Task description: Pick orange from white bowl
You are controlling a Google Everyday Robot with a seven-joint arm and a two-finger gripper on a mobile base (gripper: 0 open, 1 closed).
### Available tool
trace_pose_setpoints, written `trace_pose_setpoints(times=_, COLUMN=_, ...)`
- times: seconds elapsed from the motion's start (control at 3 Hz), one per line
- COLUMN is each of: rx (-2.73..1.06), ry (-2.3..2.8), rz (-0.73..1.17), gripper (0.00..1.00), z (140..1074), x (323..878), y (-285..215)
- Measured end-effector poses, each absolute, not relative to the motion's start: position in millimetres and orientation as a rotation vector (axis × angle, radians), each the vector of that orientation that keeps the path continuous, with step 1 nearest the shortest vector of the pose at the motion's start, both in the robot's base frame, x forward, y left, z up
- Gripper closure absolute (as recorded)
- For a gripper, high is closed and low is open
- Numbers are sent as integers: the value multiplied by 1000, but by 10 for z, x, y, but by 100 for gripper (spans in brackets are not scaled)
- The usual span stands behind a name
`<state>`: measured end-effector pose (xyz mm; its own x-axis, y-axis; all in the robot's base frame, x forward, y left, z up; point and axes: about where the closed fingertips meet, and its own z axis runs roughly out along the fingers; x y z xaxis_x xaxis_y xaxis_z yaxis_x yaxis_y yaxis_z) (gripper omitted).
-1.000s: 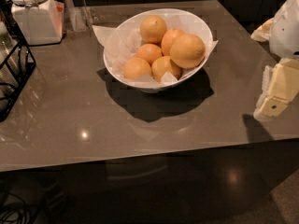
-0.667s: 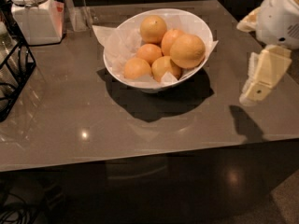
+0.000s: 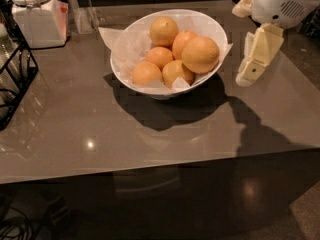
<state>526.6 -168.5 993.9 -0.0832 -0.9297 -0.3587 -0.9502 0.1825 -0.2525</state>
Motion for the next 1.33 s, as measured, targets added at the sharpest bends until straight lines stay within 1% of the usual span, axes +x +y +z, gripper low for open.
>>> trace_pose_setpoints(times=0.67, rx=-1677, ry=1999, rz=128, gripper=0, z=9892, x=5610, y=-1710)
trace_pose_setpoints(times=1.0, rx=-1691, ry=2012, rz=179, gripper=0, z=9776, x=5924, y=-1616)
trace_pose_setpoints(times=1.33, rx=-1664, ry=1996, rz=171, gripper=0, z=9841, x=5960, y=-1604)
